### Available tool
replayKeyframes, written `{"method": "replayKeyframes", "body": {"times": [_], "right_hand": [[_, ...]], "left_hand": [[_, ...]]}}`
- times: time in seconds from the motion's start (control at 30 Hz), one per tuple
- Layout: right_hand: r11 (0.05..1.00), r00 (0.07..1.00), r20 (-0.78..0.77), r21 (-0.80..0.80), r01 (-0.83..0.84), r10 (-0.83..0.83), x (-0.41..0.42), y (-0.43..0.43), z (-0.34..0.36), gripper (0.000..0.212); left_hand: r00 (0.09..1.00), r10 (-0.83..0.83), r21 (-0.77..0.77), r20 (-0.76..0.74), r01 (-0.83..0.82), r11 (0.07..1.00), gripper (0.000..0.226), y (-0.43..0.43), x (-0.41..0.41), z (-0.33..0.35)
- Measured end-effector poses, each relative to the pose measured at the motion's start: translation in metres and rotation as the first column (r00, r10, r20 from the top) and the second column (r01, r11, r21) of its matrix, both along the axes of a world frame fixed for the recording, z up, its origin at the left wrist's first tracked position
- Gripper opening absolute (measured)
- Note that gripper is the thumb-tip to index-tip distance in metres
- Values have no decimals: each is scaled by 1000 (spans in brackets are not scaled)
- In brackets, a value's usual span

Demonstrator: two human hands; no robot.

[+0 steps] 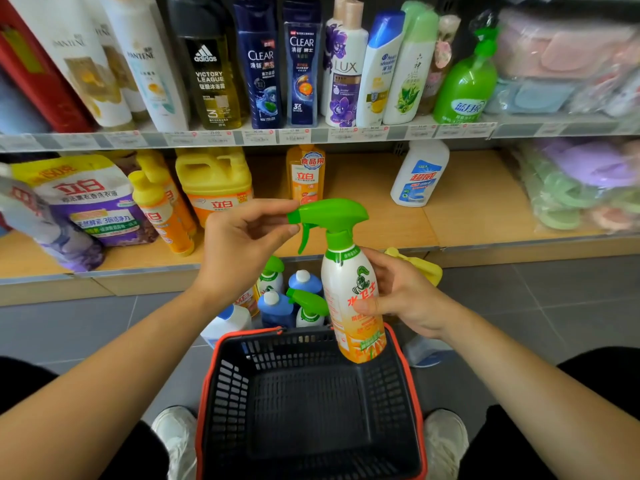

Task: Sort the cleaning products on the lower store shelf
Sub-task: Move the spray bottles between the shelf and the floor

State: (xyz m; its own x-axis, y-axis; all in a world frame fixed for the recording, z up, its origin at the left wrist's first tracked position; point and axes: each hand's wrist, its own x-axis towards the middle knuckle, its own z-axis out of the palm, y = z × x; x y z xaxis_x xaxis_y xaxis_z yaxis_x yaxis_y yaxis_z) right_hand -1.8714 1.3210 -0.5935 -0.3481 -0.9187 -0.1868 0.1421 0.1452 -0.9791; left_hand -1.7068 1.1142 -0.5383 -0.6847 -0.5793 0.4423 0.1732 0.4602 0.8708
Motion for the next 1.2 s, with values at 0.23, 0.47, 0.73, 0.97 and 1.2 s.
{"method": "replayKeyframes", "body": {"times": [0.23, 0.47, 0.73, 0.97, 1.2], "right_hand": [[996, 985, 149, -16, -82, 84, 1, 1, 6, 94], [999, 999, -28, -9, 34, -34, 15, -3, 13, 85], [961, 958, -80, -44, 274, -277, 41, -10, 13, 75], [917, 919, -41, -88, 388, -393, 53, -14, 17, 67], [881, 879, -61, -32, 471, -472, 34, -14, 33, 30]], "left_hand": [[999, -33, 103, -41, 37, 994, 15, -5, 0, 7], [991, -43, 46, 126, 38, 998, 37, -3, -2, 8], [951, 278, 368, 134, -309, 877, 43, 38, -6, -14], [939, -267, 711, 215, 37, 702, 25, 65, -4, -34], [873, -474, 721, 110, 259, 643, 48, 63, 5, -46]]}}
